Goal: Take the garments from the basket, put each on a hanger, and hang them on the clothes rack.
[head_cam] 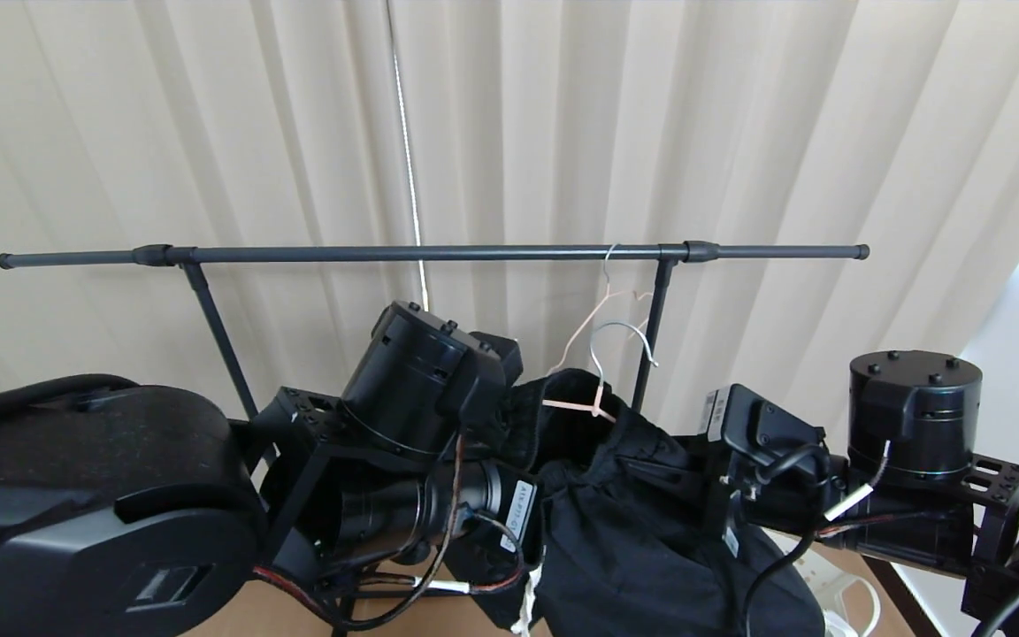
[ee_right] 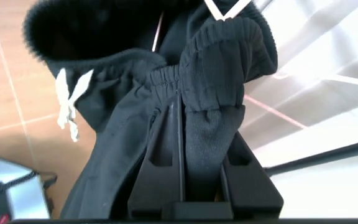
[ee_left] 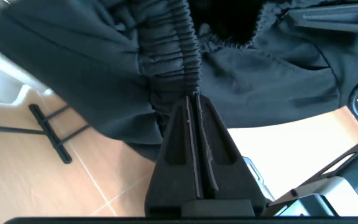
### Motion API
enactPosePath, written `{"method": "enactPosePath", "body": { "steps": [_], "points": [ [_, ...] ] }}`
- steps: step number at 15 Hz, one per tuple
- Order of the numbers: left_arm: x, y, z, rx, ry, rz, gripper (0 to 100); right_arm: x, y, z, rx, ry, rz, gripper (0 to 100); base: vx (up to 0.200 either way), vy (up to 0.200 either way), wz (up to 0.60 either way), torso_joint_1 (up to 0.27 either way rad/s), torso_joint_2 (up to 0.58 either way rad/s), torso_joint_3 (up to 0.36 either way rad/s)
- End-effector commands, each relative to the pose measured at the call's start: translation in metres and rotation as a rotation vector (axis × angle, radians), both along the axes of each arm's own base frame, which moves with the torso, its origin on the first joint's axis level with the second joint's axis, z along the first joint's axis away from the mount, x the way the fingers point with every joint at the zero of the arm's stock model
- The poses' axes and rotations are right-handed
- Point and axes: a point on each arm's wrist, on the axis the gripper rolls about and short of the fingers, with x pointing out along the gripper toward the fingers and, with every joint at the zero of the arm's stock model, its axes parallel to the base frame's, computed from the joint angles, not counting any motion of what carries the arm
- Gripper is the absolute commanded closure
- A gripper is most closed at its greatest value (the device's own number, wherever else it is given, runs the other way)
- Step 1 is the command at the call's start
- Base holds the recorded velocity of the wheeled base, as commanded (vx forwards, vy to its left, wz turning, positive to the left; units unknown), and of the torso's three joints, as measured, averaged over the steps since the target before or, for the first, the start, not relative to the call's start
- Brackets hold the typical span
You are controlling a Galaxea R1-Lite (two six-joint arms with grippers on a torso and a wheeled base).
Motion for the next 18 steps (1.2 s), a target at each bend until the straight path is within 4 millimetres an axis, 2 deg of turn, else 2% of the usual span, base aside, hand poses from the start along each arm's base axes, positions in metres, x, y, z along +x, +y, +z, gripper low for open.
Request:
{"method": "enactPosePath", "body": {
  "steps": [1, 8, 16, 17, 18],
  "points": [
    [0.003, -0.007, -0.009, 0.003, 0.001, -0.006, 100, -0.002, -0.001, 0.000, 0.016, -0.004, 0.015, 100, 0.000, 0.000, 0.00, 0.000, 0.00, 0.000],
    [0.007, -0.011, -0.027, -0.014, -0.013, -0.005, 100, -0.002, 0.000, 0.003, 0.089, -0.016, 0.037, 100, 0.000, 0.000, 0.00, 0.000, 0.00, 0.000],
    [0.012, -0.016, -0.035, -0.017, -0.022, 0.000, 100, -0.006, 0.002, 0.002, 0.097, -0.016, 0.068, 100, 0.000, 0.000, 0.00, 0.000, 0.00, 0.000],
    [0.012, -0.016, -0.035, -0.016, -0.023, 0.002, 0, -0.007, 0.002, 0.003, 0.097, -0.017, 0.071, 100, 0.000, 0.000, 0.00, 0.000, 0.00, 0.000],
    [0.012, -0.016, -0.035, -0.017, -0.022, 0.000, 0, -0.007, 0.002, 0.002, 0.097, -0.015, 0.071, 100, 0.000, 0.000, 0.00, 0.000, 0.00, 0.000]
  ]
}}
